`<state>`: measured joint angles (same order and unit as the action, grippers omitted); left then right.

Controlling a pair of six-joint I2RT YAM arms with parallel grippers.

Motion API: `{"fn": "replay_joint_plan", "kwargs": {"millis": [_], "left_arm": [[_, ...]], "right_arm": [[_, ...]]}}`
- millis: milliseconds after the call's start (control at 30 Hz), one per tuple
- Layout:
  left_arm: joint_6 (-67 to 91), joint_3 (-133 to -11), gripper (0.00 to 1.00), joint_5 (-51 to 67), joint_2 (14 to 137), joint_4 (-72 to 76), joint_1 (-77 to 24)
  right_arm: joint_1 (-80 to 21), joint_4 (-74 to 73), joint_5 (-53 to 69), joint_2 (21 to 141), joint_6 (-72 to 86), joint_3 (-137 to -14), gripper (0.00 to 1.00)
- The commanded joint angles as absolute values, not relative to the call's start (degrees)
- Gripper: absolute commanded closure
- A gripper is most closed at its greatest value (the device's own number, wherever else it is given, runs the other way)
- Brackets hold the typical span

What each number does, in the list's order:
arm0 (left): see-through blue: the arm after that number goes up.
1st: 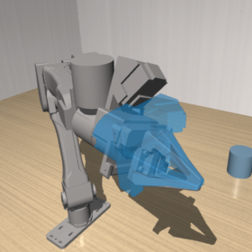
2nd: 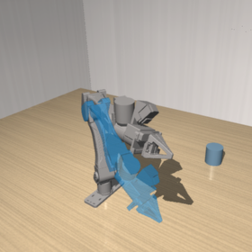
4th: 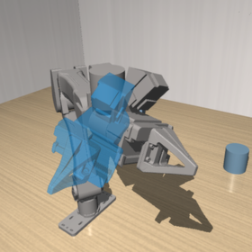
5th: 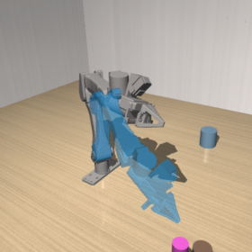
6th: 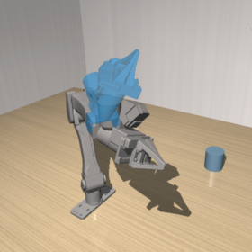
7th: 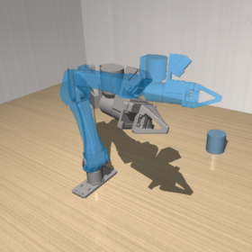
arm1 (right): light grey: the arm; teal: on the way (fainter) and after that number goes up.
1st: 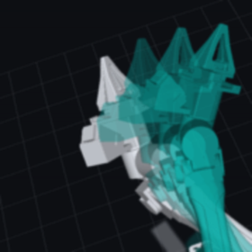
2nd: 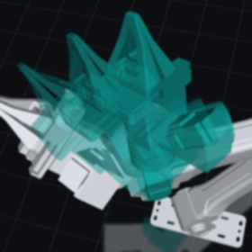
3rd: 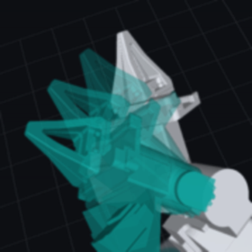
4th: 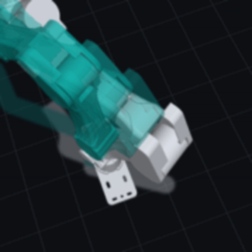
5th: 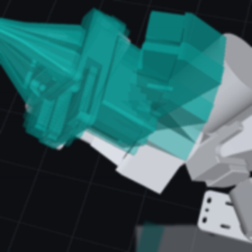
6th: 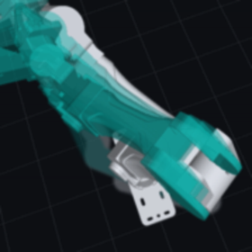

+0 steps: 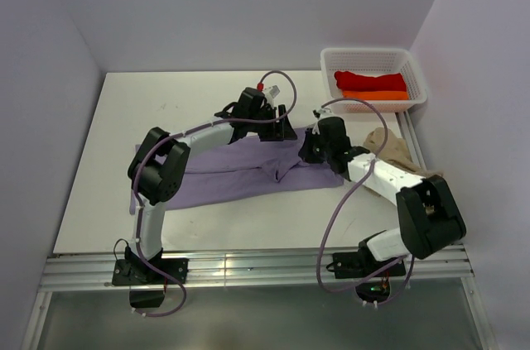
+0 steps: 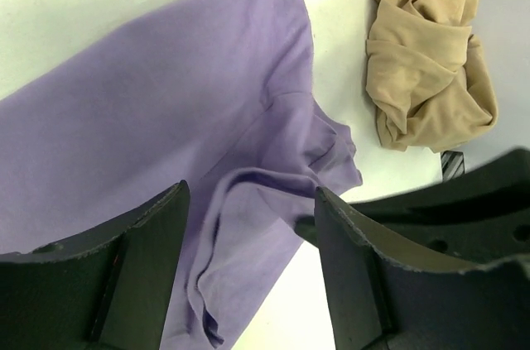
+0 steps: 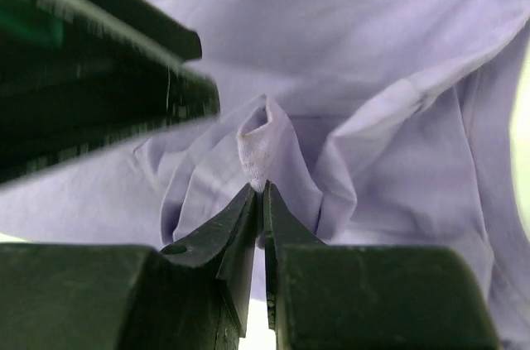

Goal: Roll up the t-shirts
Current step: Fold the tshirt

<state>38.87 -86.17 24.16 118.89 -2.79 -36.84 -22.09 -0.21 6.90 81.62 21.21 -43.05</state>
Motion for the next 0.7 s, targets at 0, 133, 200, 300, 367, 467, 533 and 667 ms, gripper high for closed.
{"fn": "replay_joint_plan", "kwargs": {"millis": [0, 133, 200, 300, 367, 467, 533, 667], "left_arm": [[39.99, -87.54, 0.33, 24.79, 117.51, -0.53, -36.91], [39.03, -89.02, 0.33, 23.2, 117.59, -3.42, -36.83], [38.41, -90.17, 0.33, 22.85, 118.12, -5.26, -36.83], [38.5, -90.18, 0.34, 23.11, 118.74, -5.1, -36.83], [38.67, -90.18, 0.34, 23.47, 119.0, -5.1, -36.83], [38.32, -90.18, 0.34, 23.47, 119.18, -5.8, -36.83], [37.88, -90.17, 0.34, 22.94, 118.83, -6.85, -36.91], [37.27, -90.97, 0.34, 22.59, 118.83, -9.13, -36.91]], "right_arm": [[-22.15, 0.62, 5.54, 76.47, 21.62, -40.18, 0.86], [-22.15, 0.44, 2.29, 71.55, 22.93, -35.96, 0.86], [-22.15, -0.69, 0.36, 69.1, 23.46, -34.11, 0.82], [-22.15, -0.79, -2.09, 65.32, 24.96, -30.95, 0.81], [-22.15, -0.7, -3.07, 63.64, 25.58, -29.02, 0.8], [-22.15, -1.05, -2.55, 60.74, 26.02, -27.6, 0.8], [-22.15, -1.67, -1.94, 58.63, 26.1, -27.16, 0.8], [-22.15, -2.81, -2.37, 57.48, 26.28, -27.33, 0.54]]}}
